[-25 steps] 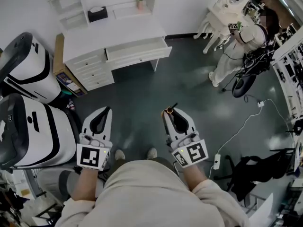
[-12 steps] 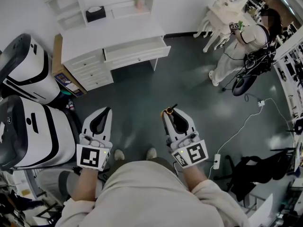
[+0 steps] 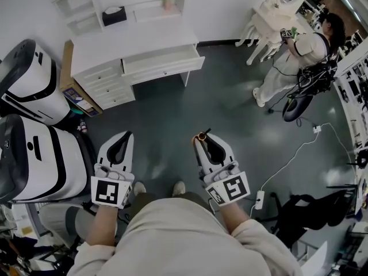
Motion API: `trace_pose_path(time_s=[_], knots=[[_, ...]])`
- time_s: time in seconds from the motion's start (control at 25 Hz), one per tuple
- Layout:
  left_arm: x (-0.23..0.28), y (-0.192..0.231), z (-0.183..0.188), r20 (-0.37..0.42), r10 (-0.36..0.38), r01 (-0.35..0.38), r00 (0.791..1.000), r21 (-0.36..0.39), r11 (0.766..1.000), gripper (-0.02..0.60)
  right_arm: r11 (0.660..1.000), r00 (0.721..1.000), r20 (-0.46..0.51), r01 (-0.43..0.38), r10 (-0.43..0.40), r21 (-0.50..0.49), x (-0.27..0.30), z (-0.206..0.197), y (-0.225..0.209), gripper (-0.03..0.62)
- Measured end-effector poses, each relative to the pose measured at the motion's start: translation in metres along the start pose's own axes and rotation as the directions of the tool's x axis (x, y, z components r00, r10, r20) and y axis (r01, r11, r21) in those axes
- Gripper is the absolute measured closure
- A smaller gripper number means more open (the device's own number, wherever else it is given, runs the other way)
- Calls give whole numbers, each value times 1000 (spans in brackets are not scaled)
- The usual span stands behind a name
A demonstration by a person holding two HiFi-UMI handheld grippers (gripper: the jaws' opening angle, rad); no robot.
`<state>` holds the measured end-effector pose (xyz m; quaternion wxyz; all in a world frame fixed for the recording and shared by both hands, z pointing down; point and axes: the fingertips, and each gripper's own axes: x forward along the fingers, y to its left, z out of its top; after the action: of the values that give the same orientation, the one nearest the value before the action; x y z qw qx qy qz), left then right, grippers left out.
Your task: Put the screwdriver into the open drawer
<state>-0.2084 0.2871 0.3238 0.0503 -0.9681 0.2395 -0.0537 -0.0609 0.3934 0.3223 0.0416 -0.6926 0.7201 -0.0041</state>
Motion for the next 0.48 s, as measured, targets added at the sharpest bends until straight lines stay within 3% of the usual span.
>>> trace_pose_path(time_s=[0.28,0.48], knots=[[14,-24,0,-5,46,-46,999,-15,999,577,998,998,-10,-62,62,-7,-2,-1,-24,517],[27,-17,-10,-19,67,-68,998,-29,997,577,996,996,-21,-85,85,1,16,-9,-36,517]])
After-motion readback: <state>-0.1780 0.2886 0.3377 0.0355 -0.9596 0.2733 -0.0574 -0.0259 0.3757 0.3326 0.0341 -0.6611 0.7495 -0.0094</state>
